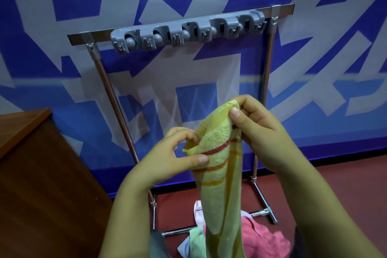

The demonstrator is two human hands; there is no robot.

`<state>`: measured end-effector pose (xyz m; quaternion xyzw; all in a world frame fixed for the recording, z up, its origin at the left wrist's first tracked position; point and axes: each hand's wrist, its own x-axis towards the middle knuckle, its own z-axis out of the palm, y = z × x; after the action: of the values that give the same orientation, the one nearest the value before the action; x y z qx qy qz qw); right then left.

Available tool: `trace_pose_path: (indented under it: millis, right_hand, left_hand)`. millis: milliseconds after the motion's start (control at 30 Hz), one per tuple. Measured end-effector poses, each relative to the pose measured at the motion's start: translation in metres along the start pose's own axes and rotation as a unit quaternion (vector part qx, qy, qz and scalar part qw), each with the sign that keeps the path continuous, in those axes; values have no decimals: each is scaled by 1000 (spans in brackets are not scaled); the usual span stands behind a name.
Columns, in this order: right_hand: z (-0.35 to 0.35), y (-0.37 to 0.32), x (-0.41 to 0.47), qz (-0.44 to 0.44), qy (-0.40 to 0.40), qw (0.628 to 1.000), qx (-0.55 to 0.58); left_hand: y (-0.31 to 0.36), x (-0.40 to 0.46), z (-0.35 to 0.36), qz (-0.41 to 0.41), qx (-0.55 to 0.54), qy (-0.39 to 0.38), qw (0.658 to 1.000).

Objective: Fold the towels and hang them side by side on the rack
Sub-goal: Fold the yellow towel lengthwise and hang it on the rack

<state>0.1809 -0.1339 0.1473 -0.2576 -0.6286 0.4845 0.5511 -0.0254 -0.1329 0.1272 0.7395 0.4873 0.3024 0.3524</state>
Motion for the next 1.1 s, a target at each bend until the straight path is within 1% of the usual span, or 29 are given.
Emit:
trace_pose_path:
  millis: [100,133,200,267,333,400,533,633,700,733,833,967,1100]
  right_hand:
    - [-2,-2,-1,-2,-17,1000,20]
    - [-2,-3,-1,-3,-21,1000,20]
    - [-4,-6,-1,-8,-18,1000,22]
    - [-8,-8,0,-9,-4,999,34]
    - [-12,-10,-1,-10,5,999,35]
    - [-15,-12,-1,-9,16,1000,20]
    - [-26,-10,-3,5,78,997,-29]
    - [-31,-6,-4,20,102,991,-80]
    - [-34,-9,-4,11,116,988,-103]
    - [-35,-12,-4,0,120,986,-116]
    - [-38,-21,-5,-27,130,979,-152]
    - [-40,-16,-7,-6,143,974,-178]
    - [-38,-18,-11,-10,138,981,-138]
  left_hand:
    - [2,1,2,-15,-90,-23,996]
    - [2,1,3,-18,-97,-27,995]
    - [-2,2,4,-17,-66,-39,997]
    - [-6,1,4,-15,-36,-69,997]
    - [-9,0,5,-15,-27,-82,996]
    - [-8,0,3,-9,-32,-54,998]
    - [-1,-5,-16,16,-72,69,995]
    - [8,-8,-25,40,-29,139,989]
    - [15,-8,-23,55,8,174,983]
    - [18,-8,-22,65,9,191,979]
    - [26,-11,-19,89,-39,246,964]
    - [26,-11,-15,76,-86,265,957]
    - [27,-15,-16,88,-78,282,952]
